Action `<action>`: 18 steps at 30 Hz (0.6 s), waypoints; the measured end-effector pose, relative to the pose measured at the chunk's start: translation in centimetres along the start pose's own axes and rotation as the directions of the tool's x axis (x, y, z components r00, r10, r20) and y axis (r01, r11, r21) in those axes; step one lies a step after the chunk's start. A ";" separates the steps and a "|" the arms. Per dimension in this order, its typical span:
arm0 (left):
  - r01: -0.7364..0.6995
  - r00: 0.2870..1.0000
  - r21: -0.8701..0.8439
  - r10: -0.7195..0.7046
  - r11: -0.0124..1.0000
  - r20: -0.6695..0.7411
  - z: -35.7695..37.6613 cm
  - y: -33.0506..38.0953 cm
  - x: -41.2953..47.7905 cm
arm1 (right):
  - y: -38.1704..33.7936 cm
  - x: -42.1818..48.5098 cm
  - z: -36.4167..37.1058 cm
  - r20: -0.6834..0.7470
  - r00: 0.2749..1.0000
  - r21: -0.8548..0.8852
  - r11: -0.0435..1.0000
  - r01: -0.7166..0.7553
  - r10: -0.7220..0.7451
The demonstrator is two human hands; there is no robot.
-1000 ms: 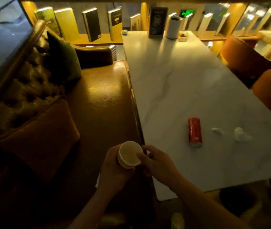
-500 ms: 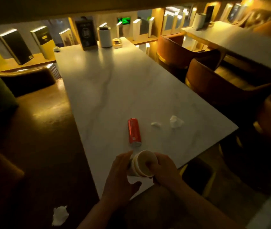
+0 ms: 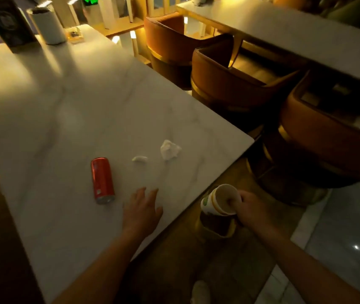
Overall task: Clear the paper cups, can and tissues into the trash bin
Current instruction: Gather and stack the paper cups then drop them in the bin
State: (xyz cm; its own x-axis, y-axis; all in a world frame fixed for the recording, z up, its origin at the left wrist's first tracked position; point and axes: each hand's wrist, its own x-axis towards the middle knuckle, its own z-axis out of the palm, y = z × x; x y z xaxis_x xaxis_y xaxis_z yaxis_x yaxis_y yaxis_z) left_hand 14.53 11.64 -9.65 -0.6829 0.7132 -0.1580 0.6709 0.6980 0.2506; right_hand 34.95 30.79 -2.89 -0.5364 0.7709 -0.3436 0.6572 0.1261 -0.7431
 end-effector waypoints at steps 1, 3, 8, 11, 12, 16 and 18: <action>-0.003 1.000 0.046 0.002 0.999 0.016 0.5 0.6 0.8 | 1.1 0.8 -0.4 -0.002 1.000 -0.001 1.000 -0.019 0.019; 0.002 0.998 0.102 -0.008 0.995 0.061 1.6 1.3 2.2 | 3.3 2.3 -0.9 -0.013 0.998 0.003 0.998 -0.067 0.067; 0.073 0.993 0.129 -0.084 0.989 0.083 3.7 2.8 3.7 | 9.6 6.4 -0.7 -0.008 0.964 0.005 0.964 -0.267 0.267; 0.096 0.994 0.107 -0.101 0.990 0.044 4.7 3.0 3.6 | 13.2 8.9 0.9 0.010 0.926 -0.003 0.926 -0.379 0.379; 0.094 0.995 0.094 -0.096 0.991 0.020 5.0 2.9 3.6 | 14.3 9.7 1.6 0.020 0.908 0.006 0.908 -0.418 0.418; 0.104 0.994 0.079 -0.101 0.991 -0.041 5.8 2.5 3.6 | 18.1 13.1 4.2 0.053 0.843 0.051 0.842 -0.537 0.535; 0.105 0.993 0.102 -0.099 0.989 -0.068 6.1 2.4 3.7 | 19.7 14.8 5.5 0.065 0.833 0.052 0.832 -0.553 0.549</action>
State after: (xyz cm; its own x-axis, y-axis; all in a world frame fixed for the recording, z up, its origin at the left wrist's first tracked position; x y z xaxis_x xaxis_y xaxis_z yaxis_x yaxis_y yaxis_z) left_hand 15.38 16.32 -15.45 -0.7639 0.6346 -0.1169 0.6211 0.7722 0.1340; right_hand 37.06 41.24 -25.73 -0.1201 0.6710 -0.7316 0.8154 -0.3537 -0.4582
